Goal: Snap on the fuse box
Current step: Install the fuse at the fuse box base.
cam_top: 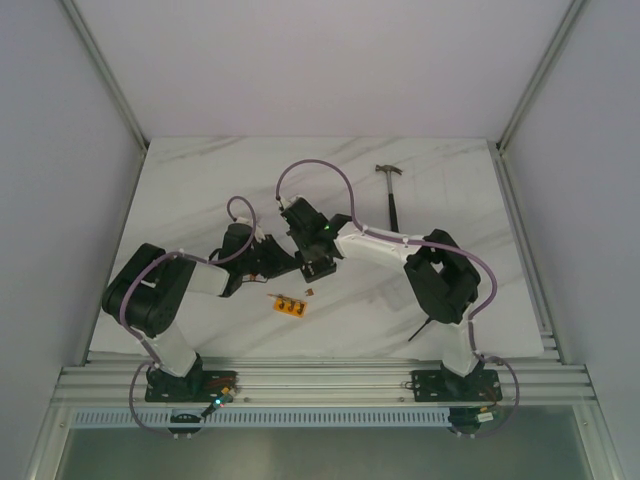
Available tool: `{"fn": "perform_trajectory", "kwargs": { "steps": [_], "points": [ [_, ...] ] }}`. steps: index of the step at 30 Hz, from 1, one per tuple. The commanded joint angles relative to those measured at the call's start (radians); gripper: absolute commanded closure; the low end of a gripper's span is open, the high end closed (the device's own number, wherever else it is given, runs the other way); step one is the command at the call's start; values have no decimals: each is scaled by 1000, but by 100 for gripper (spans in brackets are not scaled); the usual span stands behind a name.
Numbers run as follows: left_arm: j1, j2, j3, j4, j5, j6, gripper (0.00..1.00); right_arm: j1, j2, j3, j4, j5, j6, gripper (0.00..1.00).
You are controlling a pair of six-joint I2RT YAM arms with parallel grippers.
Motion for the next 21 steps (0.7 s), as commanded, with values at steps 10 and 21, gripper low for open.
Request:
{"fn": "perform_trajectory", "kwargs": {
  "steps": [10, 21],
  "points": [
    [-5, 54, 9, -170, -109, 76, 81, -18, 14, -110, -32, -50, -76, 100],
    [-5, 59, 10, -180, -128, 81, 81, -29, -1, -131, -45, -61, -108, 100]
  ]
}}
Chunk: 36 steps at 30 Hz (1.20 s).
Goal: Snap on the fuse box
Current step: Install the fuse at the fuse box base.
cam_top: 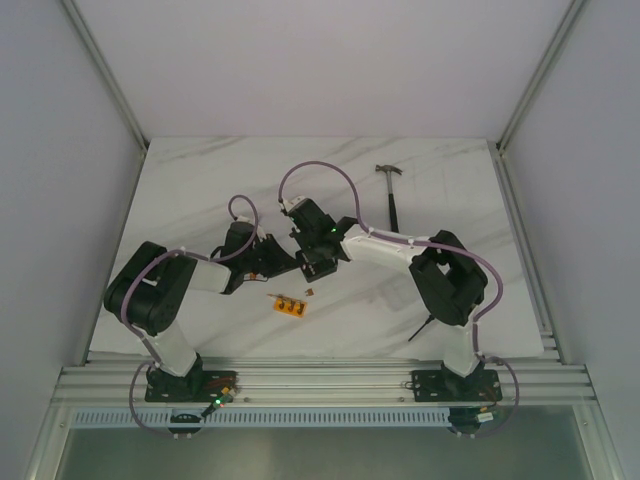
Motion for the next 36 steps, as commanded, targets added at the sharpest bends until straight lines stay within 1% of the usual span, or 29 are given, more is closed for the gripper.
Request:
{"fn": "perform_trajectory", "kwargs": {
  "steps": [1, 10, 19, 26, 36],
  "points": [
    [-3, 42, -24, -115, -83, 42, 81, -11, 49, -47, -137, -11, -35, 100],
    [-4, 55, -20, -118, -90, 43, 81, -12, 124, -56, -196, 26, -38, 100],
    [-3, 59, -20, -124, -100, 47, 81, -18, 194, 19, -256, 19, -49, 100],
    [-3, 62, -16, -141, -117, 54, 81, -13, 152, 3, -281, 38, -96, 100],
    [-3, 62, -7, -171, -142, 67, 81, 14, 109, 79, -308, 91, -132, 100]
  ]
}}
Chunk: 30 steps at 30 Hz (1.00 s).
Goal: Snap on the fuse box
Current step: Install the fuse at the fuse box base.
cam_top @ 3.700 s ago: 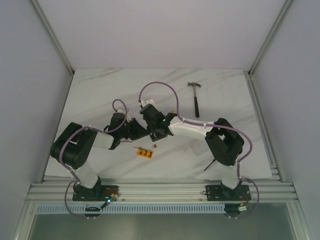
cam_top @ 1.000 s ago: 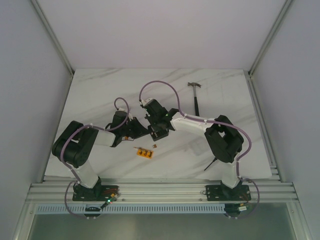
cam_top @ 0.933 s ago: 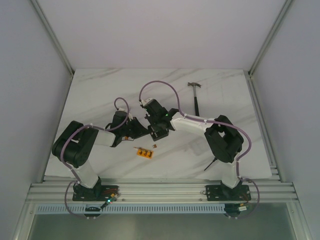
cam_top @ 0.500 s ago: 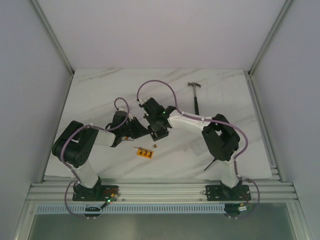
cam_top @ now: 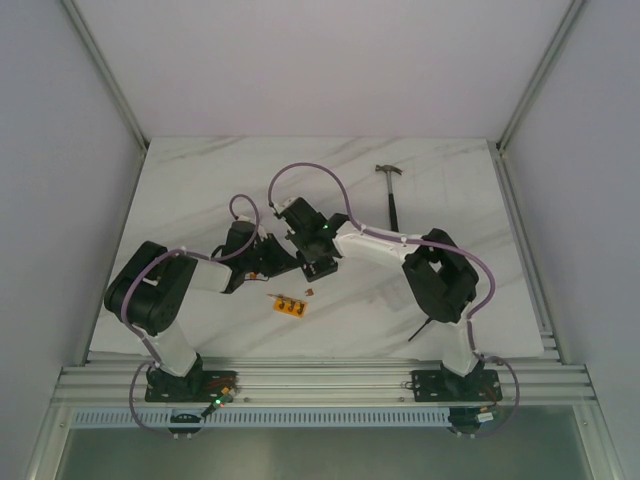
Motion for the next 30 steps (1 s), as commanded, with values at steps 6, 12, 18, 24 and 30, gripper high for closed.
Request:
{"fn": "perform_trajectory", "kwargs": {
  "steps": [6, 12, 18, 24, 30],
  "points": [
    [0, 63, -14, -166, -140, 67, 82, 6, 63, 31, -211, 37, -57, 100],
    [0, 64, -14, -166, -140, 69, 82, 6, 103, -6, -210, 22, -35, 100],
    [0, 62, -14, -160, -134, 69, 82, -4, 159, -61, -180, -6, 25, 100],
    [-1, 56, -19, -154, -132, 64, 82, -25, 210, -45, -161, -4, 83, 100],
    [-2, 56, -21, -152, -131, 60, 82, -22, 170, -60, -190, -1, 161, 100]
  ]
}}
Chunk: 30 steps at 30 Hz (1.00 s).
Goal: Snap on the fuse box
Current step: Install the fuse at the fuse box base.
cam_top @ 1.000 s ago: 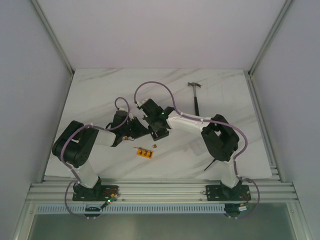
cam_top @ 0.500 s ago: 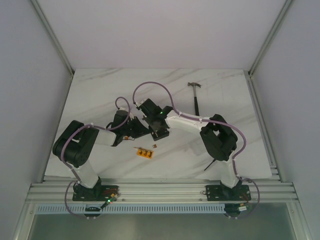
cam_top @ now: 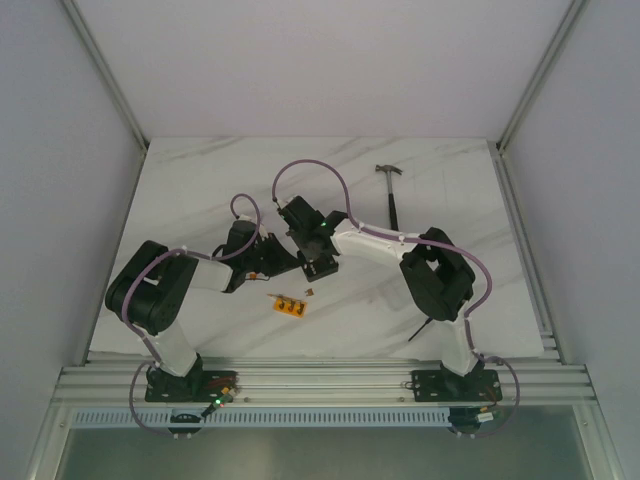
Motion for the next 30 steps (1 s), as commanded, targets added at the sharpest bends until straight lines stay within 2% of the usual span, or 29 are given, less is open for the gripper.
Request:
{"fn": "perform_trajectory", "kwargs": {
  "steps": [1, 9, 14, 18, 22, 24, 27, 30],
  "points": [
    [3, 48, -31, -148, -125, 54, 82, -17, 114, -114, -148, -22, 91, 100],
    [0, 50, -31, -138, -118, 49, 82, 9, 31, -170, -114, -21, 136, 100],
    [1, 52, -31, -145, -121, 52, 82, 4, 55, -153, -91, 35, 138, 100],
    [1, 53, -28, -147, -117, 54, 82, 4, 12, -118, -78, 60, 128, 100],
    [0, 54, -20, -148, -105, 60, 82, 4, -41, -83, -70, 59, 116, 92],
    [0, 54, -16, -148, -94, 64, 82, 4, -53, -67, -67, 64, 112, 92],
    [-1, 55, -4, -164, -87, 78, 82, 4, -62, -50, -65, 68, 99, 94],
    [0, 54, 4, -186, -88, 86, 82, 3, -71, -45, -62, 71, 83, 100]
  ]
}}
